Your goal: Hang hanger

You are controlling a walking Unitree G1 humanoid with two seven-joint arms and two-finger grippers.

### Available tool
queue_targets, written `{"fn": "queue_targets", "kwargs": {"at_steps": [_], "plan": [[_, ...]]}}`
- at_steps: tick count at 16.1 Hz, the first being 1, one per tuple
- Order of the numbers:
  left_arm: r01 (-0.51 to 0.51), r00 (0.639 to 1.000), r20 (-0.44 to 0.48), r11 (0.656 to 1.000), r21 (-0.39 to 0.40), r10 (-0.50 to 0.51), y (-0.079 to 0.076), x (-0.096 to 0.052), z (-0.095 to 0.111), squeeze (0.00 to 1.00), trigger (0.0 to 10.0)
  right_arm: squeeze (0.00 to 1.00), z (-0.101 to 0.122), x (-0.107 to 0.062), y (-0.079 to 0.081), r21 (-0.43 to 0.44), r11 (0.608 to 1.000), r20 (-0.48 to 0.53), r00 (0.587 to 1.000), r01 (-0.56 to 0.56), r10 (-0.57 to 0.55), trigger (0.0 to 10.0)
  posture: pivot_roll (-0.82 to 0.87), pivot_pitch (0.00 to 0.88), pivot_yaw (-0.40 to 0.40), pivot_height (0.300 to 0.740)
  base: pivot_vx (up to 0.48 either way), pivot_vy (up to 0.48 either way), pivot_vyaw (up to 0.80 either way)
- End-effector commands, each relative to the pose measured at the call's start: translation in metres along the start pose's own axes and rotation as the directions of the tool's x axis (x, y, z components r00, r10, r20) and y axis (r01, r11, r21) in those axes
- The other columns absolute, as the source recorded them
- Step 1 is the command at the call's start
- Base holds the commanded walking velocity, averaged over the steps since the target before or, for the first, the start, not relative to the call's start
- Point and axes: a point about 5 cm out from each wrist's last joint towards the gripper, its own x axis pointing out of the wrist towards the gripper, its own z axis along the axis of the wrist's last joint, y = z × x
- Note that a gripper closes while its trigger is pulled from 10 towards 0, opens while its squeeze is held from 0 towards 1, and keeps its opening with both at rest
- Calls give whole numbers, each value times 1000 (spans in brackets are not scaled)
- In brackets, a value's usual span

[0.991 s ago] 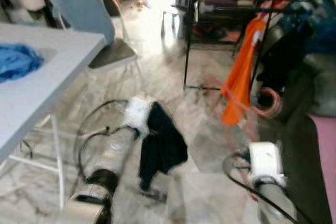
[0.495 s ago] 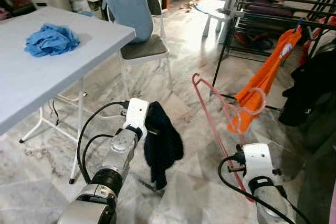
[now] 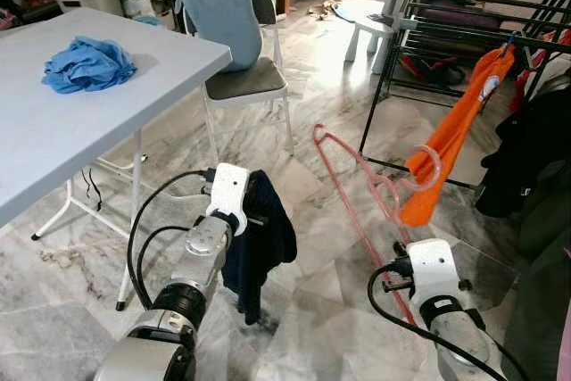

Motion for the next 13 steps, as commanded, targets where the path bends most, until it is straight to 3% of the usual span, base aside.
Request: {"fn": "queue_targets", "kwargs": {"at_steps": [1, 3, 6, 13], "plan": [[-9, 999, 48, 999, 46, 7, 7, 5, 15, 0, 10000, 0, 7, 0, -2, -8, 1000, 31, 999, -18, 18, 10000, -64, 0, 1, 740, 0, 0, 0], [-47, 998, 32, 999, 18, 47, 16, 8, 18, 0, 10000, 0, 5, 1, -3, -22, 999, 24, 999, -30, 30, 10000, -62, 0, 2, 740, 0, 0, 0], [-25, 999, 21, 1000, 11, 25, 12, 10, 19, 0, 10000, 0, 2, 4, -3, 24, 1000, -8, 1000, 18, -18, 10000, -65, 0, 14, 740, 0, 0, 0], [19, 1000, 7, 1000, 1, -19, 4, 12, 16, 0, 10000, 0, 0, 6, -7, 38, 997, -11, 997, 71, -71, 10000, -64, 0, 27, 740, 0, 373, -769]]}}
